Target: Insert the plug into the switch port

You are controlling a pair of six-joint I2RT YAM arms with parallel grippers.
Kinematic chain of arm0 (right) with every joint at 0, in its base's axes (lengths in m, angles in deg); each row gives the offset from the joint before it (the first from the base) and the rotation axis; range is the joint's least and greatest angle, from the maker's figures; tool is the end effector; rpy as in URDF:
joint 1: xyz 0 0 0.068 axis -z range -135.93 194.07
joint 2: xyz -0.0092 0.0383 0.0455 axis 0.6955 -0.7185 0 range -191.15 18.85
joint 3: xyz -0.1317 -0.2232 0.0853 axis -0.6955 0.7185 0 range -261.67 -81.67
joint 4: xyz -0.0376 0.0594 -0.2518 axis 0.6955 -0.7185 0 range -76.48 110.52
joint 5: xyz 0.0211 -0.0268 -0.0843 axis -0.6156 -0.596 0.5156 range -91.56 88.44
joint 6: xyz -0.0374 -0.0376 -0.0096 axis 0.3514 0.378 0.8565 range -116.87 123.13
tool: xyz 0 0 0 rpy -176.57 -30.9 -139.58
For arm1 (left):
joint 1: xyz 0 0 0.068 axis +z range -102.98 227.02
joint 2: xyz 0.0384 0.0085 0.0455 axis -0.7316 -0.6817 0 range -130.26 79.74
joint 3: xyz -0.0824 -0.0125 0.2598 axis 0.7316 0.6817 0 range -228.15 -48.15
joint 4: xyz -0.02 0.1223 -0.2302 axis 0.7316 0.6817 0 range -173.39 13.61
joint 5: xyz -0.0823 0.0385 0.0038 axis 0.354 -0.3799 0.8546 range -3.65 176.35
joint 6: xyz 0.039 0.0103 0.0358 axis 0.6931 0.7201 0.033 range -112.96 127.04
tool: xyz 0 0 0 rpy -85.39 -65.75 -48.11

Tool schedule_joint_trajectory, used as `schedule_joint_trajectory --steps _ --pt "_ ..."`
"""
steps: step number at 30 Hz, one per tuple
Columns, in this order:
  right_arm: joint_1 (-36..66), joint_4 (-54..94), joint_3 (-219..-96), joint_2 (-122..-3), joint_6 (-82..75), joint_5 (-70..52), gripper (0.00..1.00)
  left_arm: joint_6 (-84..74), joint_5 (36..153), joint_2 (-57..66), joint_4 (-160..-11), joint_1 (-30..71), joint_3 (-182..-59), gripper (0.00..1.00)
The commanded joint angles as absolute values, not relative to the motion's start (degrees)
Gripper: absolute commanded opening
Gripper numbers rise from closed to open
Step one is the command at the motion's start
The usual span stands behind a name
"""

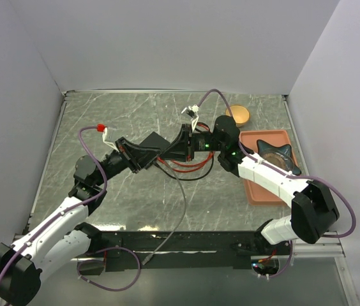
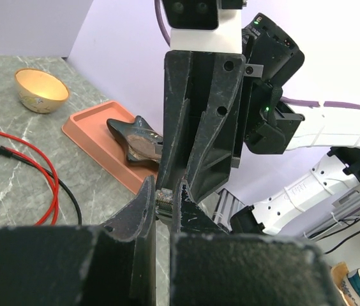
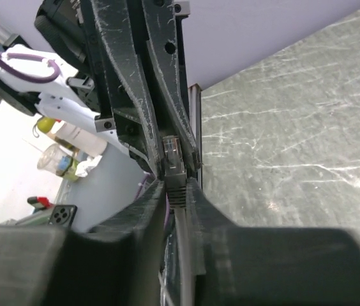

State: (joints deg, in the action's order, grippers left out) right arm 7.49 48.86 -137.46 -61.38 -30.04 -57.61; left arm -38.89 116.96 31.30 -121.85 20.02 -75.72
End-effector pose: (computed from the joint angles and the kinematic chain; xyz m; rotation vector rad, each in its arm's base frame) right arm 0.2368 0.2125 0.3334 -0.9374 1.5368 1.6404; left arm 0.1653 -0.1048 0.3115 0.2773 1.4233 -1.4018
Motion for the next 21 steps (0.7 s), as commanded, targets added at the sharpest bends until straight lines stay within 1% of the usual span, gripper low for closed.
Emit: schedule_joint_trajectory --steps 1,2,7,10,15,16,21 --pt "7.51 53.31 -137.83 -61.13 -30.53 -59.04 0.19 -37.87 117.03 32.11 -123.11 19.86 -77.77 0.01" --pt "7.51 53.31 -137.92 -61.40 -30.71 -59.21 0.22 -37.96 116.94 32.11 -123.20 19.78 -77.77 0.01" --pt "7.51 54.36 -137.92 -61.92 -31.24 -60.27 0.23 -38.22 117.29 31.84 -123.73 19.78 -77.68 0.01" --pt "7.51 54.62 -137.92 -62.28 -31.59 -60.97 0.29 -38.31 117.20 31.93 -123.91 19.78 -77.59 0.01" --pt "7.51 54.89 -137.92 -62.45 -31.68 -61.41 0.33 -38.31 117.03 32.11 -123.73 19.78 -77.59 0.01" --pt "7.42 54.98 -137.83 -62.45 -31.76 -61.67 0.37 -38.22 117.20 32.02 -123.73 19.78 -77.68 0.01" --pt "7.51 54.98 -137.66 -62.54 -31.85 -62.11 0.36 -38.31 116.85 32.37 -123.73 19.78 -77.50 0.01"
